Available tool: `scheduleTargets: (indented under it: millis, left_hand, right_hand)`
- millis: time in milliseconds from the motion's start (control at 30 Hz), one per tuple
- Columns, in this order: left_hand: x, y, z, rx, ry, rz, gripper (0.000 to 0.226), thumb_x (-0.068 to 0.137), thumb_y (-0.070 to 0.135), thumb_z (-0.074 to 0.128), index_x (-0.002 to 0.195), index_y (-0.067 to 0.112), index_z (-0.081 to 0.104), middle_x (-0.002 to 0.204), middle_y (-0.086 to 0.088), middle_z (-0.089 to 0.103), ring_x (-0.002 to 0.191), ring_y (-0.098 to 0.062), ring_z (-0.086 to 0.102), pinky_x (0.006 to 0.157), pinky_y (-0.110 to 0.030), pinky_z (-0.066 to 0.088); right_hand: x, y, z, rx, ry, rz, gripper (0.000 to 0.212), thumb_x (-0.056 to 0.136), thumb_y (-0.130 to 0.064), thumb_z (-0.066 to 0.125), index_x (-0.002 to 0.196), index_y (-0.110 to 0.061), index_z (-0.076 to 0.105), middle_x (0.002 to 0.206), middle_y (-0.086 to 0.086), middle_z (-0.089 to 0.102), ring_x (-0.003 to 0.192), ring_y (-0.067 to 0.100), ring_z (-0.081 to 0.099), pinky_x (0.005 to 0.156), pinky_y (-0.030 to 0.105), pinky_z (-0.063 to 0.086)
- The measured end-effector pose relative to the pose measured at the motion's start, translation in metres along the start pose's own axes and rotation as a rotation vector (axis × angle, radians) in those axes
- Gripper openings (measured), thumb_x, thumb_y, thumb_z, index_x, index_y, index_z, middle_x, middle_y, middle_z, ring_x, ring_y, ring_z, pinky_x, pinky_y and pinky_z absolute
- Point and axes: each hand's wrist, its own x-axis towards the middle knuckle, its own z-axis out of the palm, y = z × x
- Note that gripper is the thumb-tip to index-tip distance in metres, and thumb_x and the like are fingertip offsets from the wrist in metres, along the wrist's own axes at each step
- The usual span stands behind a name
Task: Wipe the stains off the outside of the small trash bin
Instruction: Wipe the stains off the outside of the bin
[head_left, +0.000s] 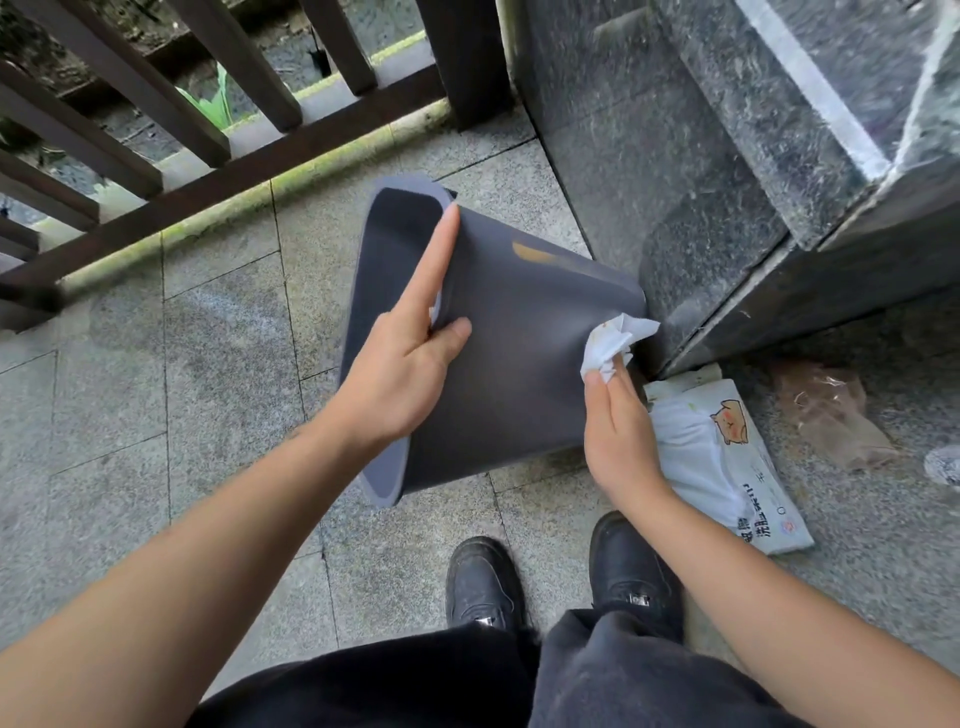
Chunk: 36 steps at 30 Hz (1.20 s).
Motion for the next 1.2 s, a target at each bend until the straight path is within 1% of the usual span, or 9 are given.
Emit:
scheduleTargets:
  millis: [100,267,400,533,767,900,967,1100,1200]
  left_hand:
    - [-0.005,0.003,-0.003,0.118,-0.049,0.012,0.091,0.09,0.006,0.049,0.15,0.061,0.006,0.145,0.017,0.053,0.112,-0.027,0.064,0.101,-0.056,0.045]
    - [-0.019,0.007,-0.014,0.229,-0.114,0.048,0.102,0.078,0.006,0.053,0.153,0.055,0.006,0.075,-0.004,0.07,0.059,-0.031,0.06,0.058,-0.033,0.05]
    - [-0.021,0.009,-0.011,0.202,-0.049,0.079,0.082,0.089,0.024,0.06,0.152,0.049,0.015,0.107,0.006,0.073,0.082,-0.031,0.07,0.074,-0.05,0.056]
    - [-0.016,0.006,-0.011,0.279,0.059,0.048,0.07,0.089,0.02,0.051,0.147,0.045,0.019,0.095,-0.013,0.07,0.078,-0.038,0.066,0.074,-0.055,0.053]
    - [-0.03,0.0,-0.019,0.472,-0.059,0.136,0.098,0.065,0.009,0.054,0.152,0.035,0.015,0.054,0.013,0.05,0.048,-0.012,0.053,0.046,-0.014,0.034]
    - [-0.027,0.001,-0.016,-0.033,0.24,-0.044,0.073,0.088,0.021,0.066,0.146,0.042,0.027,0.107,-0.004,0.067,0.094,-0.019,0.068,0.08,-0.03,0.055]
    - [-0.011,0.0,-0.013,0.102,0.493,-0.073,0.051,0.1,0.027,0.054,0.146,0.03,0.034,0.113,0.001,0.063,0.102,-0.014,0.062,0.094,-0.029,0.048]
    - [-0.001,-0.001,-0.014,0.226,0.48,-0.06,0.051,0.095,0.014,0.047,0.143,0.03,0.038,0.052,0.017,0.043,0.048,-0.007,0.038,0.048,-0.022,0.033]
    - [-0.018,0.003,-0.02,0.125,0.292,-0.001,0.08,0.079,0.006,0.056,0.149,0.037,0.031,0.076,0.018,0.059,0.056,-0.011,0.045,0.049,-0.028,0.043]
  right_hand:
    - [0.003,-0.008,-0.004,-0.027,0.01,-0.037,0.048,0.106,-0.039,0.029,0.153,-0.028,0.036,0.156,-0.016,0.041,0.144,-0.002,0.033,0.116,0.02,0.025]
    - [0.004,-0.025,-0.007,-0.09,0.045,-0.153,0.055,0.106,-0.037,0.028,0.155,-0.014,0.034,0.161,-0.001,0.038,0.151,0.013,0.029,0.123,0.038,0.024]
    - [0.021,-0.034,-0.015,-0.07,0.165,-0.104,0.051,0.104,-0.029,0.03,0.146,-0.005,0.046,0.148,0.01,0.052,0.141,0.024,0.042,0.117,0.048,0.031]
    - [0.041,-0.041,-0.023,-0.105,0.192,-0.086,0.047,0.107,-0.026,0.031,0.148,-0.01,0.046,0.15,0.005,0.051,0.142,0.019,0.043,0.118,0.043,0.03]
    - [0.058,-0.046,-0.025,-0.177,0.135,-0.041,0.047,0.107,-0.033,0.029,0.134,-0.006,0.056,0.136,0.011,0.061,0.127,0.027,0.053,0.103,0.038,0.038]
    - [0.057,-0.042,-0.014,-0.269,-0.007,-0.01,0.035,0.109,-0.03,0.032,0.093,-0.012,0.057,0.091,0.004,0.062,0.093,0.033,0.056,0.072,0.033,0.026]
    - [0.053,-0.042,-0.006,-0.292,-0.049,-0.027,0.036,0.109,-0.03,0.033,0.092,-0.013,0.06,0.085,-0.006,0.052,0.082,0.023,0.048,0.065,0.03,0.018]
    - [0.049,-0.038,0.006,-0.281,-0.021,-0.011,0.038,0.108,-0.036,0.033,0.098,-0.015,0.064,0.083,-0.015,0.053,0.08,0.015,0.045,0.058,0.027,0.025]
    - [0.05,-0.035,0.003,-0.204,0.038,0.08,0.034,0.105,-0.038,0.034,0.074,-0.031,0.046,0.07,-0.015,0.047,0.078,0.019,0.047,0.068,0.031,0.029]
